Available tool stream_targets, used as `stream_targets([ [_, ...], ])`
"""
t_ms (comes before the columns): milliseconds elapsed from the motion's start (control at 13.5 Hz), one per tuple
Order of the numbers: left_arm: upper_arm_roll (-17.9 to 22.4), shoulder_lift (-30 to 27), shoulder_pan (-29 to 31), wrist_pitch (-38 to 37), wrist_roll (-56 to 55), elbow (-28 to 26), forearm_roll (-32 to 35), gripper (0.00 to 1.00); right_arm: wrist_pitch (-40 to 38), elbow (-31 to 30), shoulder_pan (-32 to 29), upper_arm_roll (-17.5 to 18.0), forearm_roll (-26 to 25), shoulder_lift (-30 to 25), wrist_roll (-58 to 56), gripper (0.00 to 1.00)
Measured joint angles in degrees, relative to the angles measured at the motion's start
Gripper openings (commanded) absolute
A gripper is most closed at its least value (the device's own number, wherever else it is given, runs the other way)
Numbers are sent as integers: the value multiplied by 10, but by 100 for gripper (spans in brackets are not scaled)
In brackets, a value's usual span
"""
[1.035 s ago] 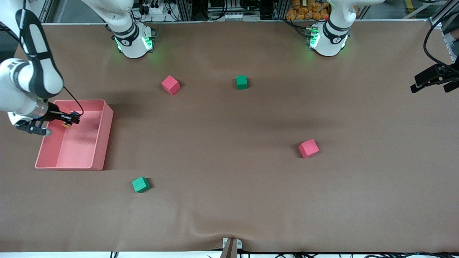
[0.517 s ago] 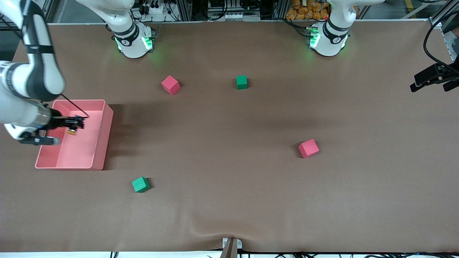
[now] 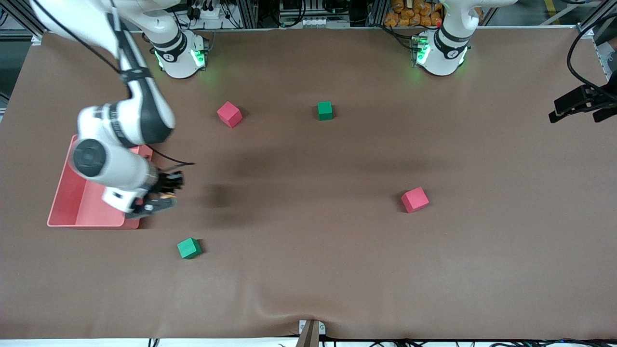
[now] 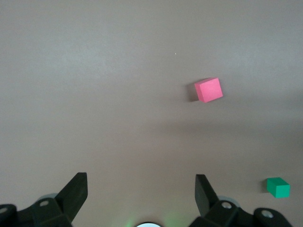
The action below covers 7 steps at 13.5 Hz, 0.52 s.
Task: Place and upright button with both arms
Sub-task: 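Lift the button out of the tray with the right gripper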
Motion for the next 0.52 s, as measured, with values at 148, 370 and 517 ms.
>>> stream_targets([
  [148,0,0,-1,-2,0,0,0,100,1,64,49,0,2,55,57,13],
  [370,2,0,2,-3,0,0,0,100,22,147,119,0,8,148,93,12],
  [517,2,1,2,-3,0,0,0,100,77,166,156,0,10,190,96,12],
])
